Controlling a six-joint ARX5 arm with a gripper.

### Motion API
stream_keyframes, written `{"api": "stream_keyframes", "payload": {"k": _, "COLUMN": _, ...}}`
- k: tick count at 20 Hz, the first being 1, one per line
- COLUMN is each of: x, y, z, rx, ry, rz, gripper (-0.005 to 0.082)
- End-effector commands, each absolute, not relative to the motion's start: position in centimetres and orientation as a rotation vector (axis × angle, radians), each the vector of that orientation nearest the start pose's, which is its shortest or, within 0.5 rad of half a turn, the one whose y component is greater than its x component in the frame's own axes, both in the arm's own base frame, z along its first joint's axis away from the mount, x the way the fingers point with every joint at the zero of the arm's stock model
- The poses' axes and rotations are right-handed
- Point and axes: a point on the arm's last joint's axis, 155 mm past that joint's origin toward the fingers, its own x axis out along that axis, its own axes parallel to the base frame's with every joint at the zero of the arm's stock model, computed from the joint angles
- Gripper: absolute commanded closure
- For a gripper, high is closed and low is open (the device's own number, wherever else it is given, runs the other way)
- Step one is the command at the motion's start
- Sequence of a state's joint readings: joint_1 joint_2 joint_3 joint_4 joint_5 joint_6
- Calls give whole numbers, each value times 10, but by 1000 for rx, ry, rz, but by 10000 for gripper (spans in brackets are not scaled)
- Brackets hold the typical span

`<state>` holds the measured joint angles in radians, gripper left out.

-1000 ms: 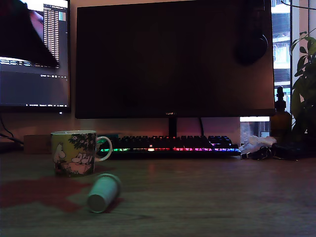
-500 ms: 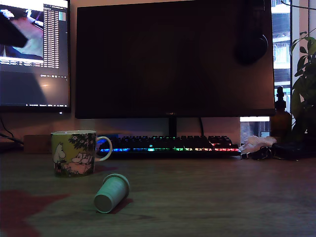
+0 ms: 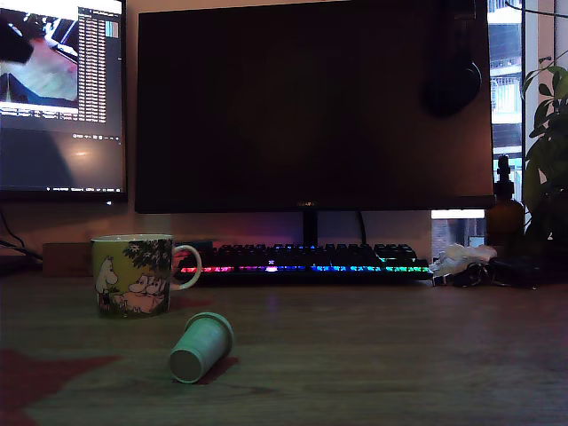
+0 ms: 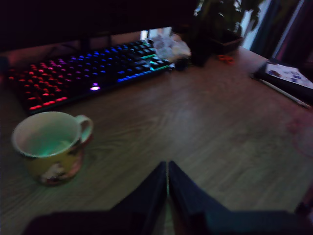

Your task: Pick up the coffee capsules on the table and drop them inside the coffee cup

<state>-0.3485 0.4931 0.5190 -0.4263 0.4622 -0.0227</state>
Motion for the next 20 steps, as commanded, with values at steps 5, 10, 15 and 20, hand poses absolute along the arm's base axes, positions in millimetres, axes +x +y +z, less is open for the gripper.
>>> {"api": "stream_keyframes", "payload": {"k": 5, "x": 191, "y": -173, "z": 175, "rx": -48, "ry": 489, "rz": -844, "gripper": 789}}
{"api": "stream_keyframes", "payload": {"k": 10, "x": 189, "y": -186, "z": 166, "rx": -52, "ry": 495, "rz": -871, "gripper": 789}}
{"api": "stream_keyframes", "payload": {"k": 15, "x": 192, "y": -205, "z": 146, "rx": 2, "ry": 558, "rz": -890, "gripper": 789}}
{"api": "stream_keyframes", "payload": {"k": 20, "x": 193, "y": -219, "z": 111, "rx": 67, "ry": 664, "rz": -882, "gripper": 788}}
